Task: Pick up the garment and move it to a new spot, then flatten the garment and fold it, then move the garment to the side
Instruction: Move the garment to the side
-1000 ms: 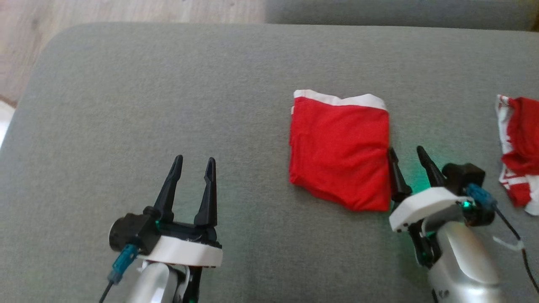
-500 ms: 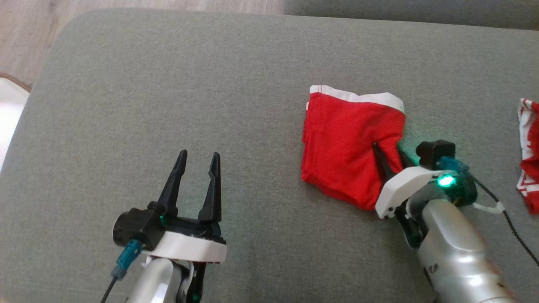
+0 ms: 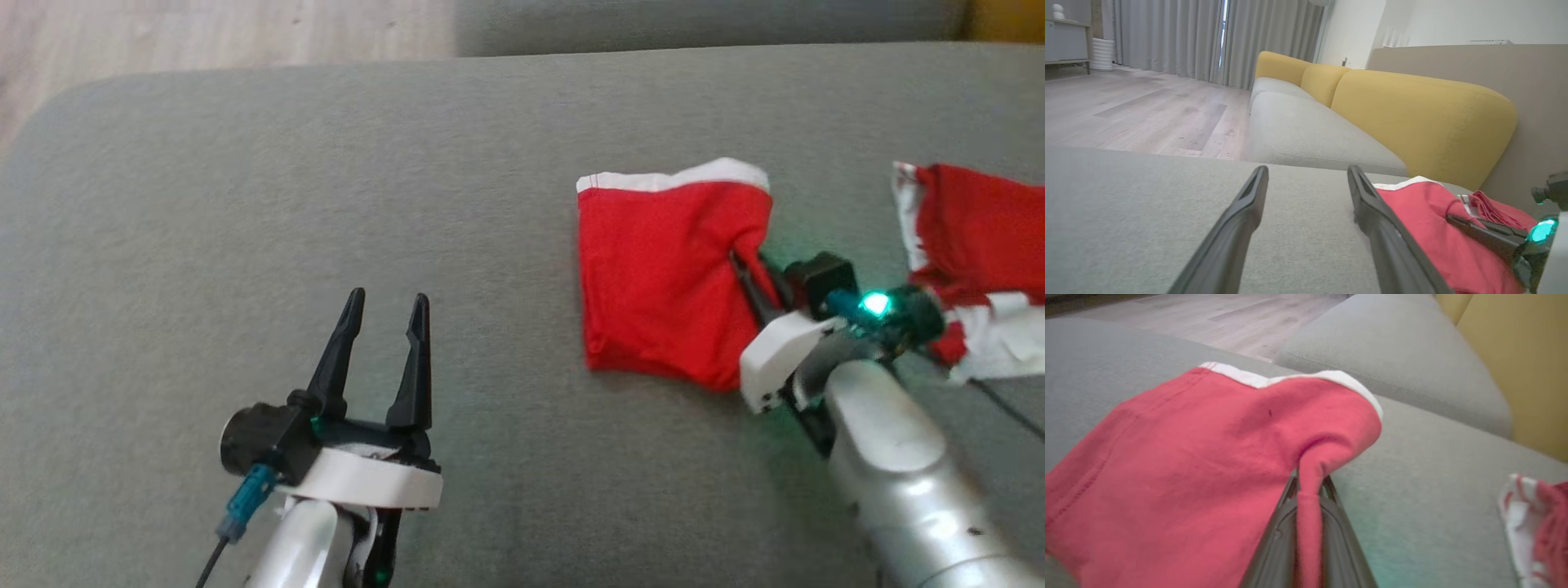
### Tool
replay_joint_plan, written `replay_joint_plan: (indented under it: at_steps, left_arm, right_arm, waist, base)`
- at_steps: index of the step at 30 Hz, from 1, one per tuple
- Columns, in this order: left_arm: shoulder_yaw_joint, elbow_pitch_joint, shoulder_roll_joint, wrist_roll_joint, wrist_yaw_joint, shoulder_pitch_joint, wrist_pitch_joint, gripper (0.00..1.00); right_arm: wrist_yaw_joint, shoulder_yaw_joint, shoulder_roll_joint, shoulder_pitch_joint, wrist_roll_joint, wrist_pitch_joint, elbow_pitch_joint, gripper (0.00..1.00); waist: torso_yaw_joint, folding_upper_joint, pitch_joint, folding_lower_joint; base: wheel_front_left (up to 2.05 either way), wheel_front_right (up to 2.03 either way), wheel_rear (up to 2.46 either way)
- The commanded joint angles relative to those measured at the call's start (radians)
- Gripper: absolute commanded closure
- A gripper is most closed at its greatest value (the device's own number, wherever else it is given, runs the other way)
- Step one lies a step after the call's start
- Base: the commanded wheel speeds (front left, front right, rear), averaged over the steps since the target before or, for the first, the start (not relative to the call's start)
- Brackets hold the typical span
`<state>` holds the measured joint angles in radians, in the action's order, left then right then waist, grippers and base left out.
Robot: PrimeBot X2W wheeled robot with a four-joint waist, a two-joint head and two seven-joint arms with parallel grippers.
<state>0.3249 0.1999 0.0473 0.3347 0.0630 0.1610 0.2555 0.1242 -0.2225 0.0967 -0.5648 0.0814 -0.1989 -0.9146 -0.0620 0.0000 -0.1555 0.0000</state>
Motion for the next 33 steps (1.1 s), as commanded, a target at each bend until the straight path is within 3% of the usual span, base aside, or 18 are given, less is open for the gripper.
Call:
replay_joint_plan:
  at_steps: [1, 7, 8, 12, 18, 23, 27, 33]
  left_arm:
    - [-0.015, -0.04, 0.003, -0.001, 0.004, 0.054, 0.006, 0.0]
    - [0.04, -0.055, 0.003, 0.015, 0.003, 0.117, 0.006, 0.0]
    - [0.04, -0.055, 0.003, 0.015, 0.003, 0.117, 0.006, 0.0]
    - [0.069, -0.065, 0.003, 0.022, -0.004, 0.157, 0.006, 0.0]
    - [0.095, -0.075, 0.003, 0.028, -0.01, 0.198, 0.006, 0.0]
    - [0.103, -0.08, 0.003, 0.032, -0.008, 0.221, 0.006, 0.0]
    - [0.096, -0.078, 0.003, 0.036, -0.006, 0.232, 0.006, 0.0]
    - [0.088, -0.077, 0.003, 0.029, 0.0, 0.24, 0.006, 0.0]
  right_arm:
    - [0.007, -0.038, 0.033, -0.049, 0.012, 0.003, 0.052, 1.0]
    - [0.007, -0.163, 0.199, -0.08, -0.026, 0.06, 0.124, 1.0]
    - [0.007, -0.163, 0.199, -0.08, -0.026, 0.06, 0.124, 1.0]
    - [0.007, -0.243, 0.347, -0.109, -0.105, 0.099, 0.18, 1.0]
    - [0.007, -0.353, 0.565, -0.146, -0.23, 0.17, 0.245, 1.0]
    - [0.007, -0.393, 0.704, -0.165, -0.273, 0.219, 0.255, 1.0]
    - [0.007, -0.396, 0.761, -0.168, -0.267, 0.248, 0.242, 1.0]
    - [0.007, -0.374, 0.783, -0.154, -0.262, 0.274, 0.218, 1.0]
  waist:
    - [0.051, 0.0, 0.007, 0.0]
    - [0.12, 0.0, -0.014, 0.0]
    - [0.12, 0.0, -0.014, 0.0]
    - [0.146, 0.0, -0.047, 0.0]
    - [0.152, 0.0, -0.103, 0.0]
    - [0.134, 0.0, -0.147, 0.0]
    - [0.12, 0.0, -0.173, 0.0]
    - [0.106, 0.0, -0.196, 0.0]
  base:
    - [0.0, 0.0, 0.0]
    - [0.0, 0.0, 0.0]
    - [0.0, 0.0, 0.0]
    - [0.0, 0.0, 0.0]
    - [0.0, 0.0, 0.0]
    - [0.0, 0.0, 0.0]
    - [0.0, 0.0, 0.0]
    - [0.0, 0.0, 0.0]
